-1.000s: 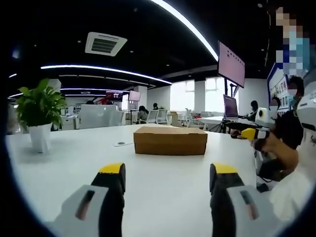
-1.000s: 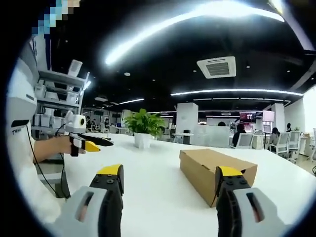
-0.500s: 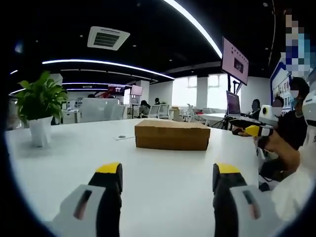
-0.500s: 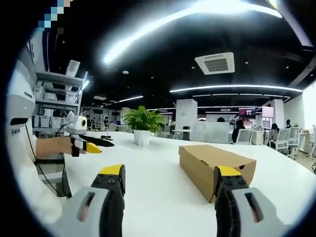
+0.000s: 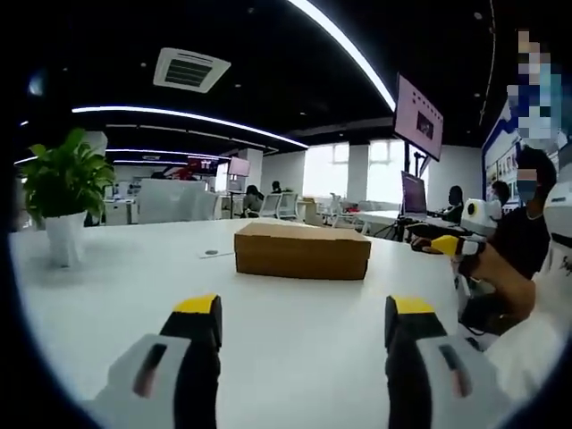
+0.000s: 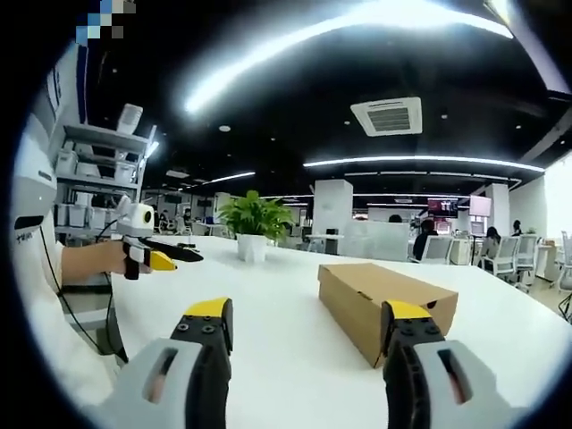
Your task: Operate the shoe box by opening the lid, removing the specified soft item, and placing it in the target area until the item is outside and the box remains undamaged.
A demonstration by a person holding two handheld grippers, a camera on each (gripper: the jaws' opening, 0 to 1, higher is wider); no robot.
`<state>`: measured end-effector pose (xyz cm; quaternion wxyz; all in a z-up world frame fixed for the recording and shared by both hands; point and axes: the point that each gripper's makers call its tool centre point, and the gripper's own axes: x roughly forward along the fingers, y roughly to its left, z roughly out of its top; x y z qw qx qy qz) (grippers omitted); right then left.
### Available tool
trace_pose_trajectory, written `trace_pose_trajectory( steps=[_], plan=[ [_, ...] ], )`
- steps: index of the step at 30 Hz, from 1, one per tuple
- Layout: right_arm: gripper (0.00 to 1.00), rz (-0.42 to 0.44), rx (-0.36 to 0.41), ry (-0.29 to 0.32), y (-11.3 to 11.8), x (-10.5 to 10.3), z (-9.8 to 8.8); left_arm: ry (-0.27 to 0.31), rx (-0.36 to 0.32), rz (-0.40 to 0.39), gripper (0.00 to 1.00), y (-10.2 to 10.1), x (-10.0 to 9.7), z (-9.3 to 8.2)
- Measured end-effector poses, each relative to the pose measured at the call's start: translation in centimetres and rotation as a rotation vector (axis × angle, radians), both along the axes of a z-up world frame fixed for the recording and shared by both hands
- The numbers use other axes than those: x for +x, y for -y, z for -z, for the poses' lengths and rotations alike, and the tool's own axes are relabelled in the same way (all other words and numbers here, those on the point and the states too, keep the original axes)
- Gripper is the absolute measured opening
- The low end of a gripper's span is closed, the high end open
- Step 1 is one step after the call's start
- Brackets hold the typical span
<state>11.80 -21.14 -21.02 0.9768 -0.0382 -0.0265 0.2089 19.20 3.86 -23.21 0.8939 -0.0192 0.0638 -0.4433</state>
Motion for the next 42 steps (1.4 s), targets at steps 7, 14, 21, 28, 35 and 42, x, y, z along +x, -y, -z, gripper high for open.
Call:
trace_pose_trajectory(
  steps=[7, 14, 21, 28, 35, 42],
  plan=[
    [0.69, 0.009, -0.020, -0.015, 0.1, 0.1, 0.7, 0.002, -0.081, -0.012, 0.76, 0.4, 0.0, -0.4],
    [0.68, 0.005, -0.024, -0.019, 0.0, 0.2, 0.8, -0.021, -0.048, -0.028, 0.81, 0.2, 0.7, 0.3],
    [0.68, 0.001, -0.026, -0.028, -0.2, 0.3, 1.1, -0.017, -0.020, -0.009, 0.81, 0.4, 1.3, 0.3],
    [0.69, 0.006, -0.018, -0.028, -0.1, 0.4, 1.0, 0.006, -0.014, 0.016, 0.81, 0.8, 1.9, -0.6],
    [0.73, 0.035, 0.040, -0.021, 0.7, 0.5, 0.5, 0.000, -0.017, 0.037, 0.85, 1.0, 2.9, -1.0],
    [0.82, 0.062, 0.022, -0.031, 0.9, 0.7, 0.9, -0.015, -0.039, 0.045, 0.87, 1.4, 3.0, -0.9]
  ],
)
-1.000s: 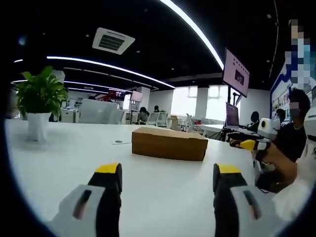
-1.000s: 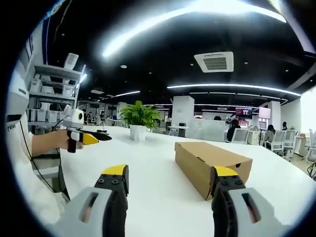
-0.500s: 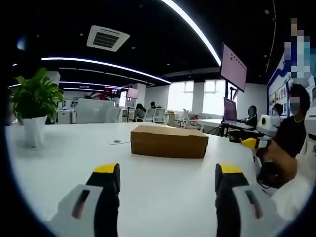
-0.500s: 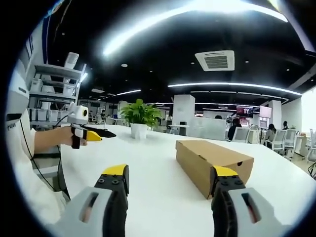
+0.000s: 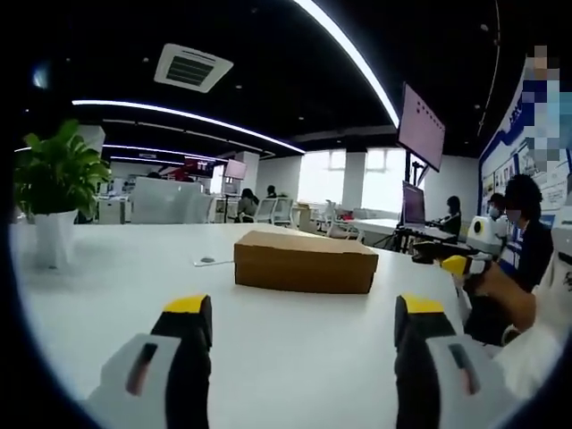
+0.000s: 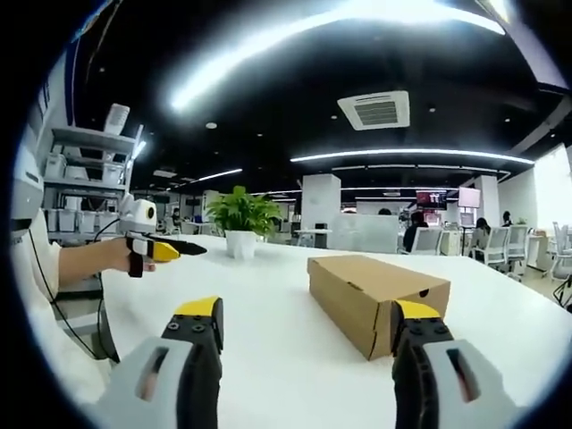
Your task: Operate the shoe box by opening the lid, removing the specified soft item, and placing it in the target area until the item is outside and the box remains undamaged.
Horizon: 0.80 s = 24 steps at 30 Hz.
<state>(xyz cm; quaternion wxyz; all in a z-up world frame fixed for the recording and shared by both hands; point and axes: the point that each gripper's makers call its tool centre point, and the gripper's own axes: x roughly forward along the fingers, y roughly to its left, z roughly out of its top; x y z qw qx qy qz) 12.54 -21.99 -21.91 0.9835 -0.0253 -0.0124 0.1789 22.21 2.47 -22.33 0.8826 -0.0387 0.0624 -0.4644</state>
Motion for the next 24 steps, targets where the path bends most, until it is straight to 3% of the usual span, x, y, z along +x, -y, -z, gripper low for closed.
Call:
trace_pose_trajectory(
  steps=[4, 15, 18, 20, 24],
  plan=[
    [0.84, 0.011, -0.005, 0.002, 0.21, 0.03, 0.05, -0.002, 0.022, -0.004, 0.94, 0.12, 0.09, 0.24],
    [0.93, 0.007, 0.014, 0.017, 0.15, 0.04, -0.17, 0.006, 0.049, 0.006, 0.96, 0.38, 0.45, 0.25],
    [0.92, 0.007, 0.019, 0.009, 0.12, 0.09, -0.01, 0.003, 0.045, 0.010, 0.96, 0.37, 0.57, 0.37],
    [0.87, 0.011, 0.040, 0.022, 0.30, -0.01, -0.22, 0.011, -0.001, 0.006, 0.93, 0.26, 0.77, -0.16],
    [0.87, 0.021, 0.042, 0.014, 0.57, 0.08, -0.18, 0.013, 0.005, 0.005, 0.92, 0.19, 0.97, -0.20]
  ],
)
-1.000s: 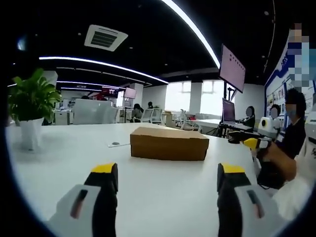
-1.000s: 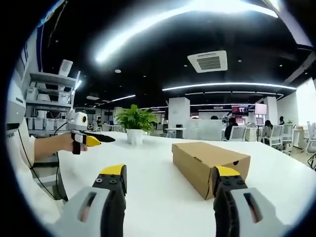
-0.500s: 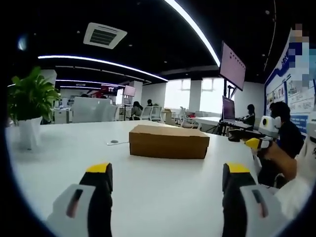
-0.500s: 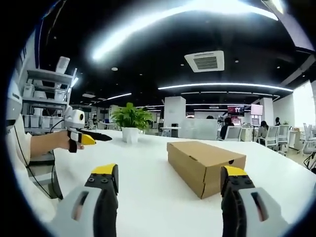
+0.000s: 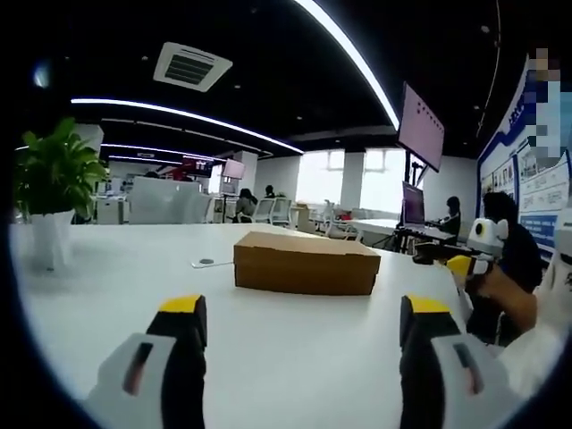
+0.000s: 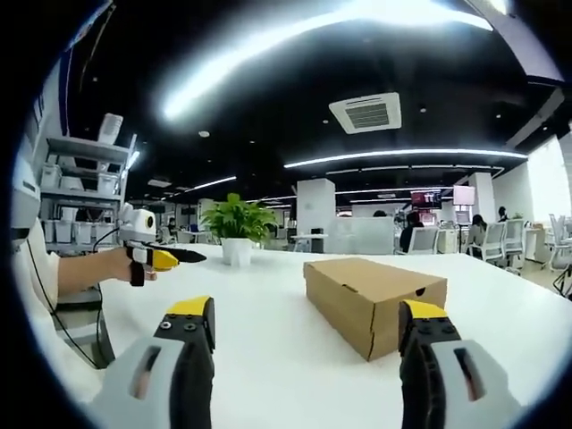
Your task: Operate the shoe box by opening the lid, removing the specified soft item, and placing it in the target area until the item is outside and the box remains undamaged.
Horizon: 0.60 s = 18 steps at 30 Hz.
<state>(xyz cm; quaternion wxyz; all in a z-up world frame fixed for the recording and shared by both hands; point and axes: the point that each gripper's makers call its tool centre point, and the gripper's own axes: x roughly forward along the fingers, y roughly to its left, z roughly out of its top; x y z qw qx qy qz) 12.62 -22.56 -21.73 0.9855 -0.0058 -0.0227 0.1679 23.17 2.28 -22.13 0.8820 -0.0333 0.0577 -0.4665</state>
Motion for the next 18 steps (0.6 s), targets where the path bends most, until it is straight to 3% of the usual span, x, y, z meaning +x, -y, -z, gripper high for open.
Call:
trace_pose_trajectory(
  steps=[5, 10, 15, 18],
  plan=[
    [0.86, 0.026, -0.029, 0.002, 0.3, 0.2, 0.0, 0.024, -0.006, 0.010, 0.87, 0.3, 0.4, -0.5],
    [0.77, 0.063, -0.056, 0.031, 1.2, 0.5, -1.2, 0.031, -0.009, 0.018, 0.91, 0.7, 0.7, -0.8],
    [0.81, 0.093, -0.069, 0.043, 1.8, 0.9, -2.1, 0.028, 0.021, 0.038, 0.95, 1.4, 0.8, -0.6],
    [0.94, 0.126, -0.058, 0.038, 2.0, 1.4, -2.1, 0.035, 0.074, 0.050, 0.96, 1.7, 1.0, 0.0]
  ],
)
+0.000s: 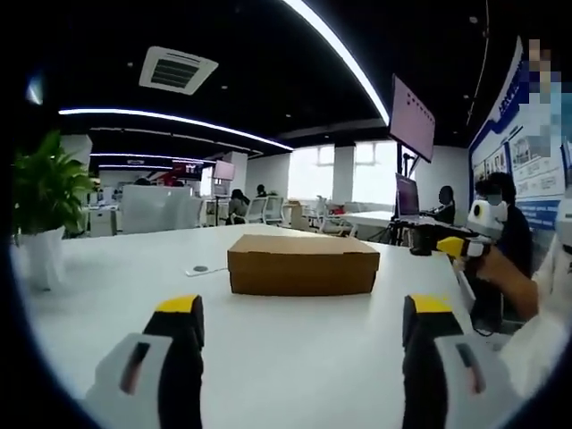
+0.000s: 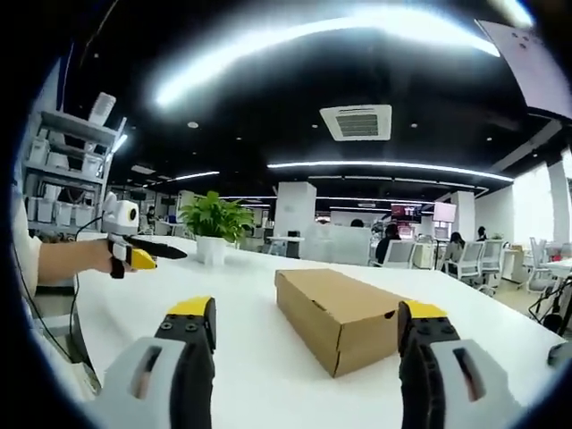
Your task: Operate the shoe box by opening the lid, removing the specified soft item, and placing it in the target area until the item is outside and the box remains undamaged.
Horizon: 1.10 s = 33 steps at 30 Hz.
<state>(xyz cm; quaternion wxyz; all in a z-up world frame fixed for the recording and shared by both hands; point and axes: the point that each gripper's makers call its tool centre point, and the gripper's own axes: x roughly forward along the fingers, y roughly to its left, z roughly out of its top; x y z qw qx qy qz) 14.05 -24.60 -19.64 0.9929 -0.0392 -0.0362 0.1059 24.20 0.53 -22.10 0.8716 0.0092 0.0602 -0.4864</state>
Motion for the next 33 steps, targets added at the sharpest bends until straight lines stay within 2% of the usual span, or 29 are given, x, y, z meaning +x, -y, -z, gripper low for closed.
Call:
trace_pose_trajectory(
  steps=[3, 9, 12, 13, 15, 18, 21, 24, 28, 29, 30, 31, 32, 33],
  plan=[
    [0.95, 0.001, 0.028, -0.013, 0.0, 0.3, 0.4, 0.006, -0.008, 0.005, 0.98, 0.5, 0.2, -0.1],
    [0.99, 0.001, 0.080, 0.013, 0.1, 0.4, 0.1, -0.003, -0.020, 0.007, 0.97, 1.1, 0.8, -0.3],
    [0.99, -0.001, 0.082, -0.010, 0.1, 0.7, 0.6, 0.014, -0.031, 0.023, 0.97, 1.6, 1.2, -1.0],
    [0.99, -0.002, 0.081, -0.014, 0.0, 0.8, 0.7, 0.025, -0.053, 0.060, 0.97, 2.2, 0.9, -1.6],
    [0.98, -0.005, 0.070, -0.024, -0.1, 0.9, 0.8, 0.067, -0.095, 0.082, 0.96, 2.6, 0.9, -2.8],
    [0.93, 0.019, 0.020, -0.059, 0.2, 1.1, 1.4, 0.069, -0.057, 0.077, 0.95, 3.0, 1.5, -3.0],
    [0.89, 0.018, 0.061, -0.049, 0.4, 1.1, 1.0, 0.084, -0.032, 0.078, 0.95, 3.4, 1.7, -3.0],
    [0.87, 0.026, 0.066, -0.045, 0.6, 1.2, 0.9, 0.081, -0.029, 0.086, 0.95, 3.6, 1.7, -2.8],
    [0.85, 0.038, 0.044, -0.043, 0.8, 1.4, 0.9, 0.041, -0.025, 0.076, 0.94, 3.6, 2.3, -2.0],
    [0.85, 0.038, 0.042, -0.040, 0.8, 1.4, 0.8, 0.014, -0.006, 0.082, 0.93, 3.6, 2.3, -1.3],
    [0.84, 0.032, 0.026, -0.016, 0.7, 1.5, 0.5, 0.010, 0.007, 0.081, 0.91, 3.6, 2.4, -0.8],
    [0.81, 0.029, -0.017, 0.035, 0.7, 1.5, -0.2, 0.016, 0.008, 0.079, 0.91, 3.7, 2.4, -0.7],
    [0.77, 0.050, -0.052, 0.059, 1.0, 1.4, -0.5, 0.016, 0.017, 0.079, 0.91, 3.7, 2.5, -0.5],
    [0.76, 0.068, -0.073, 0.037, 1.2, 1.4, -0.2, 0.009, 0.032, 0.082, 0.90, 3.8, 2.6, -0.2]
  ],
)
